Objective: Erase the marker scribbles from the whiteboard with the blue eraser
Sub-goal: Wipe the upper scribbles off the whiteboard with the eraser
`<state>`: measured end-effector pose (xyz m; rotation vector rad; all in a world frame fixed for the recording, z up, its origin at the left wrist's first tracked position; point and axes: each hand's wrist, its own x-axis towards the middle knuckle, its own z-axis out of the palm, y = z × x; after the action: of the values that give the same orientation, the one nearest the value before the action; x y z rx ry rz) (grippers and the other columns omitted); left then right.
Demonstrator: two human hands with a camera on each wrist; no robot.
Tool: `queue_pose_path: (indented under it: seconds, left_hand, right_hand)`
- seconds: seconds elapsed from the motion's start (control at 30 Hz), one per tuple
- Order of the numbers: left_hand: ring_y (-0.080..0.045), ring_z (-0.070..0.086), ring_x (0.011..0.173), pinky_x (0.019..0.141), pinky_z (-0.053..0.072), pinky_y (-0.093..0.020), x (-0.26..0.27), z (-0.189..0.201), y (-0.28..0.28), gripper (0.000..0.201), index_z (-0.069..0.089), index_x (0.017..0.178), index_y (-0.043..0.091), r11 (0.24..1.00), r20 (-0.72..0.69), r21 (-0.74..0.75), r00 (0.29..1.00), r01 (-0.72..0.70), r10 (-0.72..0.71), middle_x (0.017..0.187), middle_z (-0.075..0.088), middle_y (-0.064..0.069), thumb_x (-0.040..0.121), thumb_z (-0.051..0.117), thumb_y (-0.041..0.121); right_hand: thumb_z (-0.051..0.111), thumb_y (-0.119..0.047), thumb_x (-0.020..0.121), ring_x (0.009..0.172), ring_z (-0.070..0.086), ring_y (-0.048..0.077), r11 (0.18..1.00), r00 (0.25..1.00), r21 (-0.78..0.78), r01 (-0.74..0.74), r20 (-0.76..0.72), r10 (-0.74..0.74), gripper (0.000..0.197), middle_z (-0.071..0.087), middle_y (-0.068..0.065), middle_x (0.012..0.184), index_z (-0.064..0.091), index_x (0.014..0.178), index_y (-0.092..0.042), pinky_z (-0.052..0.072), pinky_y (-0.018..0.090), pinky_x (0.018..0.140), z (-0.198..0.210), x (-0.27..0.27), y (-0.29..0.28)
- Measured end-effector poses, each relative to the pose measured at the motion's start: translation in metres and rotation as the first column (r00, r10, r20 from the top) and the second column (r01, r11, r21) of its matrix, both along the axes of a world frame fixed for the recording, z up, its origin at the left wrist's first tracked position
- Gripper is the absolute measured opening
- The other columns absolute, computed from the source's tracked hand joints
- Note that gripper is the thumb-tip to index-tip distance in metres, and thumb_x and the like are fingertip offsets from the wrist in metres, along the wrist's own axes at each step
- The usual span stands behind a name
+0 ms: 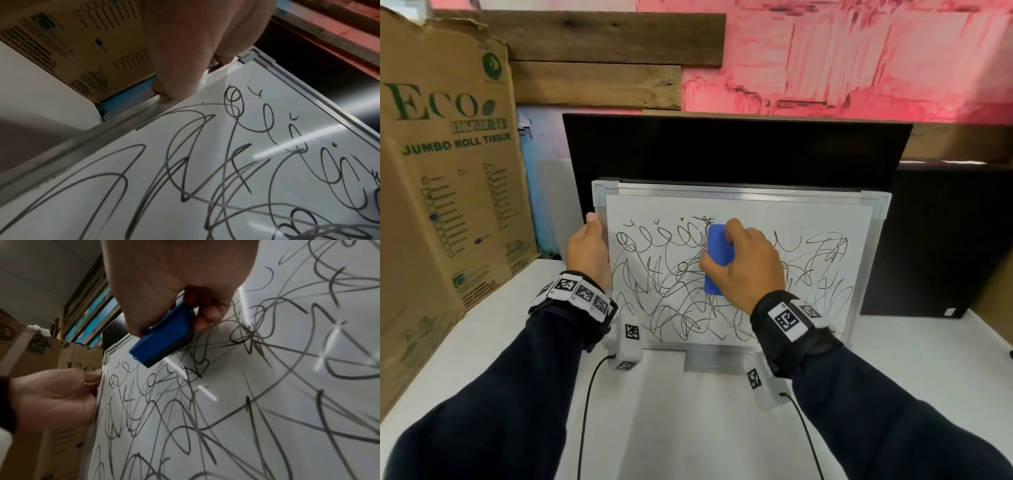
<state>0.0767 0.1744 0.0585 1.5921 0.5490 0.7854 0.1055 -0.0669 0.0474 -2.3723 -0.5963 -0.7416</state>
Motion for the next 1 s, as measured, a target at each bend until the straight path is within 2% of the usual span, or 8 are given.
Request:
queue_pose_path:
  seconds: [0.4,0.57,0.67,0.73,0.8,0.9,0.93,1.0]
  left_hand:
    - [-0.005,0.041,0.061,0.051,0.037,-0.012,-0.006,0.000,0.000,0.034,0.045,0.075,0.028,0.994,0.063,-0.097,0.997,0.052,-0.046,0.074,0.045,0.007,0.106,0.042,0.042]
    - [-0.024,0.052,0.069,0.080,0.050,-0.041,-0.010,0.004,-0.003,0.037,0.062,0.092,0.008,0.984,0.092,-0.165,0.994,0.072,-0.058,0.076,0.049,0.003,0.106,0.045,0.039]
    - [-0.050,0.056,0.113,0.104,0.041,-0.056,-0.013,0.005,-0.006,0.055,0.054,0.129,-0.011,0.988,0.070,-0.145,0.997,0.056,-0.046,0.108,0.064,-0.029,0.106,0.044,0.038]
    - [-0.051,0.049,0.125,0.106,0.039,-0.056,-0.017,0.010,-0.010,0.055,0.052,0.131,-0.011,0.986,0.069,-0.163,0.997,0.047,-0.036,0.133,0.054,-0.036,0.106,0.044,0.037]
    - [-0.048,0.054,0.119,0.102,0.046,-0.045,-0.020,0.011,-0.010,0.053,0.053,0.131,-0.010,0.986,0.040,-0.161,0.998,0.052,-0.046,0.134,0.055,-0.033,0.108,0.041,0.036]
    - [-0.015,0.063,0.090,0.063,0.050,-0.004,-0.024,0.013,-0.014,0.049,0.055,0.135,-0.001,0.969,0.040,-0.206,0.991,0.136,-0.131,0.126,0.063,-0.014,0.110,0.033,0.035]
    - [-0.015,0.063,0.093,0.065,0.050,-0.004,-0.025,0.014,-0.014,0.049,0.055,0.136,0.000,0.969,0.045,-0.205,0.991,0.136,-0.129,0.127,0.063,-0.013,0.110,0.033,0.035]
    - [-0.040,0.061,0.114,0.097,0.054,-0.031,-0.025,0.014,-0.014,0.052,0.053,0.135,-0.006,0.978,0.053,-0.184,0.995,0.094,-0.085,0.134,0.058,-0.026,0.109,0.039,0.036]
  right_hand:
    - [0.061,-0.053,0.083,0.071,0.050,0.024,0.999,0.999,-0.009,-0.031,0.018,0.031,0.041,0.049,0.000,0.085,0.045,0.106,-0.023,0.042,0.030,0.060,0.007,0.005,0.011]
    - [0.061,-0.054,0.083,0.070,0.050,0.025,0.999,0.999,0.004,-0.033,0.036,0.033,0.038,0.047,0.000,0.083,0.041,0.101,-0.027,0.042,0.032,0.059,0.017,0.008,0.018]
    - [0.058,-0.057,0.084,0.072,0.052,0.024,0.998,0.999,-0.060,-0.032,-0.005,0.031,0.040,0.049,-0.001,0.086,0.039,0.104,-0.028,0.046,0.033,0.060,0.006,0.003,0.019]
    - [0.058,-0.056,0.084,0.072,0.052,0.025,0.998,0.999,-0.039,-0.039,0.002,0.039,0.039,0.049,0.000,0.086,0.040,0.103,-0.027,0.047,0.033,0.061,0.011,0.003,0.021]
    - [0.060,-0.055,0.083,0.071,0.051,0.024,0.999,0.998,0.010,-0.047,0.033,0.047,0.038,0.048,-0.001,0.085,0.042,0.102,-0.026,0.043,0.031,0.060,0.019,0.005,0.025]
    - [0.059,-0.055,0.084,0.070,0.050,0.025,0.999,0.998,0.000,-0.051,0.031,0.051,0.038,0.047,-0.001,0.085,0.042,0.103,-0.027,0.041,0.031,0.059,0.018,0.005,0.029]
    - [0.058,-0.055,0.084,0.071,0.051,0.025,0.998,0.999,-0.030,-0.051,0.011,0.051,0.038,0.047,-0.001,0.086,0.041,0.104,-0.028,0.042,0.031,0.059,0.013,0.003,0.030]
    - [0.058,-0.055,0.084,0.073,0.052,0.025,0.996,0.998,-0.071,-0.052,-0.030,0.050,0.039,0.048,-0.001,0.088,0.040,0.106,-0.028,0.045,0.032,0.060,0.005,-0.002,0.031]
